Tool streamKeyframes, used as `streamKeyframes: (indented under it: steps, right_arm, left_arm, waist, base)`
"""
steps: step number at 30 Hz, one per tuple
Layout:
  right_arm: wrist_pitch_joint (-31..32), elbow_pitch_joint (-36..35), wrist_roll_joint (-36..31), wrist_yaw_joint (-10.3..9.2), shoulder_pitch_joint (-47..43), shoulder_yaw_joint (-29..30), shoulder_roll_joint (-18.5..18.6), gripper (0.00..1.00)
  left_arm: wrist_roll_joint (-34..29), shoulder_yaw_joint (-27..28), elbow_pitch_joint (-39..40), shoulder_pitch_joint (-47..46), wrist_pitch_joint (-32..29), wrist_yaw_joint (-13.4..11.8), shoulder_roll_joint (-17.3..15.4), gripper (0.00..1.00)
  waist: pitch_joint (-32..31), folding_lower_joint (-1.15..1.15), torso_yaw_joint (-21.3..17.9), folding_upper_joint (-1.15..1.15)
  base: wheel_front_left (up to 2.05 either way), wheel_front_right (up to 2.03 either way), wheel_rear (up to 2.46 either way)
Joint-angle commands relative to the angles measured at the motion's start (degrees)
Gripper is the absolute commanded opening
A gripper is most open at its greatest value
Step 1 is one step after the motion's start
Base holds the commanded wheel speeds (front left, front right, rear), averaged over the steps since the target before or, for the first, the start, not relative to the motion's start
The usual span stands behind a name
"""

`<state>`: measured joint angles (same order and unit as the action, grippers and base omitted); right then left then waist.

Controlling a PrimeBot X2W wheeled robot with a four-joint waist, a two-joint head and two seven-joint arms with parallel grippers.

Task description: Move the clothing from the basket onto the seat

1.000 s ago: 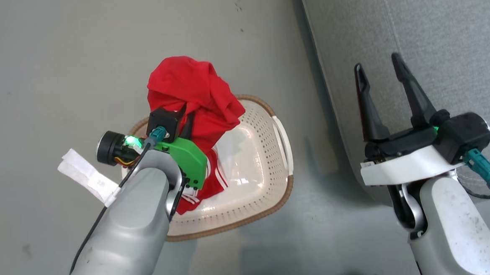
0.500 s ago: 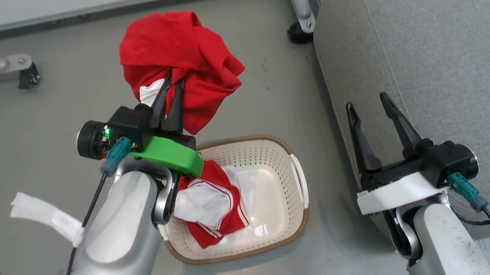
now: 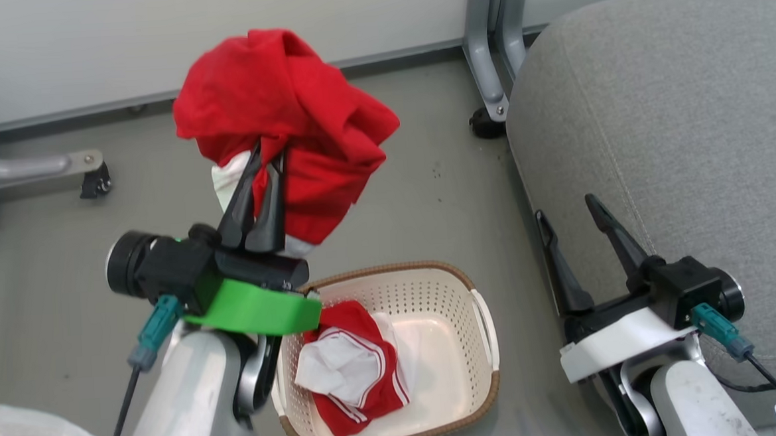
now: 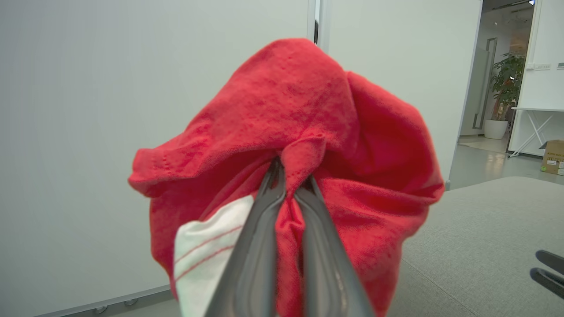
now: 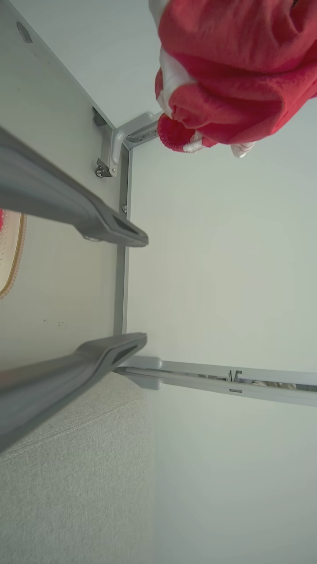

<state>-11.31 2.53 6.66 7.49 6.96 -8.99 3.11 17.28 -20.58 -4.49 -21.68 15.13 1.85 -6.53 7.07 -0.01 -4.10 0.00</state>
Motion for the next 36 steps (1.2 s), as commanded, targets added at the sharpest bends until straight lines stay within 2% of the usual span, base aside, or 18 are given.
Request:
streamKeyframes:
  steps: [1, 14, 36]
  right_arm:
    - [0.4, -0.4, 0.0, 0.00, -1.3, -0.3, 0.3, 1.00]
    - [2.6, -2.2, 0.8, 0.00, -6.8, -1.0, 0.1, 1.00]
    - [3.7, -3.4, 2.7, 0.01, -7.4, -2.7, -0.1, 1.00]
  left_arm:
    - [-0.5, 0.3, 0.8, 2.1, 0.0, 0.2, -0.2, 0.00]
    - [-0.9, 1.2, 5.9, 13.2, 0.0, 0.0, -0.8, 0.00]
    - [-1.1, 1.4, 7.3, 14.2, 0.0, 1.1, -0.4, 0.00]
  waist:
    - [-2.4, 0.01, -0.1, 0.00]
    - [-7.4, 0.01, 0.3, 0.00]
    - [-8.1, 0.01, 0.6, 0.00]
  base:
    - [0.00, 0.00, 0.00]
    - [0.00, 0.00, 0.00]
    - [0.00, 0.00, 0.00]
